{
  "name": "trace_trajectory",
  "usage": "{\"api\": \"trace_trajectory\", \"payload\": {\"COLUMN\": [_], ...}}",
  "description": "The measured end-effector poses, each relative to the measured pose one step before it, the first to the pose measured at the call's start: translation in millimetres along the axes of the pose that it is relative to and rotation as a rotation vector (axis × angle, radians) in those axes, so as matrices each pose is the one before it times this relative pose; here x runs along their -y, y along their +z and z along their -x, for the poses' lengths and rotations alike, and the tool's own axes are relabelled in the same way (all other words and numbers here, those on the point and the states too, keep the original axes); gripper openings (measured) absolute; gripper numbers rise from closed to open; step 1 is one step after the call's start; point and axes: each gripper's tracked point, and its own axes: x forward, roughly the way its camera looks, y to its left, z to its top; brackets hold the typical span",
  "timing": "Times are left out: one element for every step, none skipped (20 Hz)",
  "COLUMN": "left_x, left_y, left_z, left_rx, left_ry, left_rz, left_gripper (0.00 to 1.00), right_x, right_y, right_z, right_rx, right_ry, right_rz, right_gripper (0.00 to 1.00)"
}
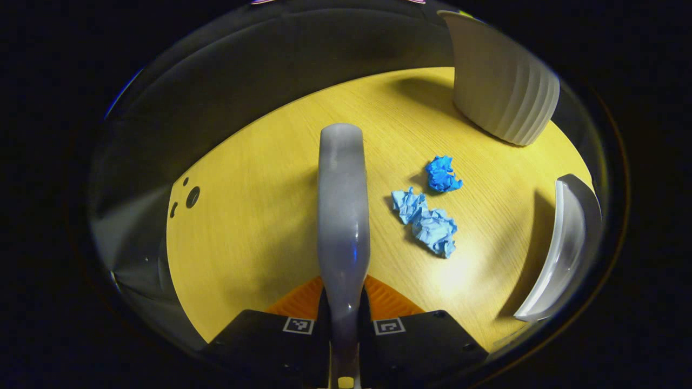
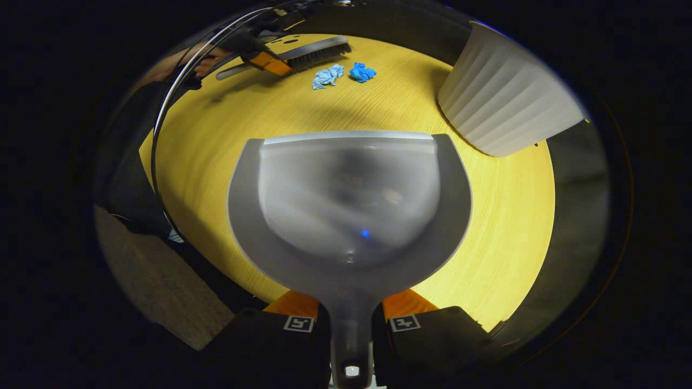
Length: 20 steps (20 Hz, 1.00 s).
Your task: Pick up the small broom and dustpan from the desktop, sweep the trash into the dustpan with the broom, and then empty the trash into the garbage bin.
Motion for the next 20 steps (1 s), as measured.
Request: {"api": "trace_trajectory", "payload": {"left_x": [7.34,7.16,6.69,4.49,9.91,9.22,8.59,9.30,11.46,12.49,11.59,12.05,9.06,8.21,7.52,6.58,2.45,7.70,4.23,6.50], "left_y": [4.43,1.83,2.70,5.09,3.64,2.56,1.82,2.22,1.16,-0.83,1.30,2.60,2.59,1.30,-0.24,-0.56,0.69,2.75,1.57,0.53], "left_z": [-3.89,-1.46,-0.95,-3.59,1.06,-0.78,0.09,4.18,3.77,2.71,0.41,0.69,-2.33,-1.49,-1.24,1.42,3.70,3.65,1.32,1.19], "left_rx": [-0.00433,-0.00435,-0.00484,0.00968,0.00279,0.00064,-0.00163,-0.00089,-0.00170,-0.00093,-0.00229,-0.00432,-0.00322,-0.00360,-0.00422,-0.00239,-0.00017,0.00145,-0.00109,-0.00362], "left_ry": [-0.01738,-0.02343,-0.01943,-0.01436,-0.03028,-0.02976,-0.02630,-0.02701,-0.02992,-0.02881,-0.02713,-0.02581,-0.02362,-0.01974,-0.01974,-0.01619,-0.01675,-0.01810,-0.02315,-0.02399], "left_rz": [-0.02140,-0.02398,-0.02630,-0.03088,-0.01697,-0.01762,-0.01978,-0.01558,-0.01130,-0.01251,-0.01625,-0.02000,-0.02430,-0.02239,-0.01770,-0.01251,-0.00978,-0.00695,-0.00266,0.00158], "left_gripper": [0.25,0.29,0.25,0.25,0.22,0.23,0.26,0.25,0.25,0.28,0.25,0.22,0.22,0.22,0.22,0.25,0.25,0.25,0.25,0.26], "right_x": [1.63,2.45,1.51,1.91,2.82,3.30,0.44,0.74,1.31,2.06,1.52,0.78,-0.34,1.23,1.31,1.42,0.22,-0.29,-0.02,-0.22], "right_y": [1.27,1.81,-0.63,1.22,1.22,1.93,1.18,0.18,0.43,0.85,0.57,-0.60,-0.88,-0.99,-1.79,-1.69,-0.53,0.71,0.75,1.41], "right_z": [-2.38,-2.23,0.20,-0.01,-1.88,-2.15,0.03,-0.07,-0.28,-1.90,-1.66,-0.73,0.67,-0.49,-0.31,-0.37,0.03,-1.26,0.19,1.00], "right_rx": [-0.00283,-0.00151,-0.00145,-0.00018,0.00194,0.00179,-0.00060,-0.00121,-0.00024,-0.00041,0.00210,0.00357,0.00634,0.00356,-0.00041,-0.00379,-0.00501,-0.00326,-0.00268,-0.00203], "right_ry": [0.00454,0.00458,0.00501,0.00545,0.00334,0.00435,0.00682,0.00613,0.00213,-0.00018,-0.00022,0.00124,-0.00023,0.00006,-0.00155,-0.00386,-0.00291,-0.00308,-0.00070,0.00125], "right_rz": [0.00099,-0.00100,-0.00203,-0.00164,-0.00103,-0.00062,-0.00622,-0.00520,-0.00018,-0.00024,0.00059,0.00293,0.00474,0.00776,0.00919,0.00783,0.00511,0.00132,0.00052,-0.00131], "right_gripper": [0.36,0.36,0.36,0.35,0.35,0.35,0.35,0.35,0.35,0.35,0.35,0.36,0.36,0.35,0.36,0.35,0.36,0.36,0.36,0.35]}}
